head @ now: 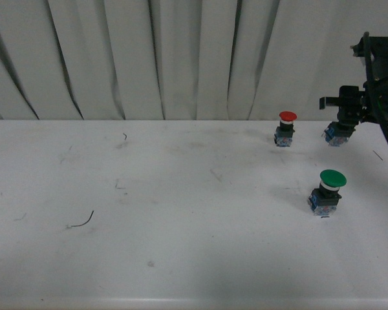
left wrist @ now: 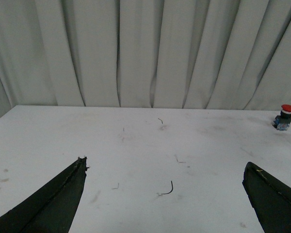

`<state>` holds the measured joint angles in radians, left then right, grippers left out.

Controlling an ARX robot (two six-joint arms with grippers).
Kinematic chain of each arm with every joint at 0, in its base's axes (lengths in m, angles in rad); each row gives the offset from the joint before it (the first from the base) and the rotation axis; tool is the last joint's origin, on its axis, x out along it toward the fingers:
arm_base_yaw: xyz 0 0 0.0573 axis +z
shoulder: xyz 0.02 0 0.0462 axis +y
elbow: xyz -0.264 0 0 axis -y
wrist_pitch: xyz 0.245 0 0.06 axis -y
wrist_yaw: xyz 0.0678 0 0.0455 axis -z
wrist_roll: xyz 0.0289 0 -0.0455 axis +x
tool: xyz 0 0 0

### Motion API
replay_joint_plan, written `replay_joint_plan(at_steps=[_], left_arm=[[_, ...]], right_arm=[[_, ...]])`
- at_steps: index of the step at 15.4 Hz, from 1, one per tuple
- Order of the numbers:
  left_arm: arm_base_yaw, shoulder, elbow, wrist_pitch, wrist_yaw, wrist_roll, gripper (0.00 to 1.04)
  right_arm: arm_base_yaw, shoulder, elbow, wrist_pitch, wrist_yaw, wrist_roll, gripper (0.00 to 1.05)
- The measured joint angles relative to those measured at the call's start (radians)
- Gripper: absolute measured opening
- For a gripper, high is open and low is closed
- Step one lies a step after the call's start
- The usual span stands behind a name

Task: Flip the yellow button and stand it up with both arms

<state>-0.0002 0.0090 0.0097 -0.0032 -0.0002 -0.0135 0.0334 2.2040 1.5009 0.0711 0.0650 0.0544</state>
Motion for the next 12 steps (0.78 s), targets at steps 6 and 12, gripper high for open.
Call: replay_joint_plan(at_steps=[6, 12], left_arm=[[0.0, 0.0, 0.0, 0.0, 0.0, 0.0, 0.98], [0.0, 0.0, 0.0, 0.0, 0.0, 0.0, 0.98]], right_arm=[[0.058, 0.052, 0.032, -0.024, 0.097, 0.042, 0.36], [0.101, 0.13, 0.114, -0.081, 0.114, 0.053, 0.36]])
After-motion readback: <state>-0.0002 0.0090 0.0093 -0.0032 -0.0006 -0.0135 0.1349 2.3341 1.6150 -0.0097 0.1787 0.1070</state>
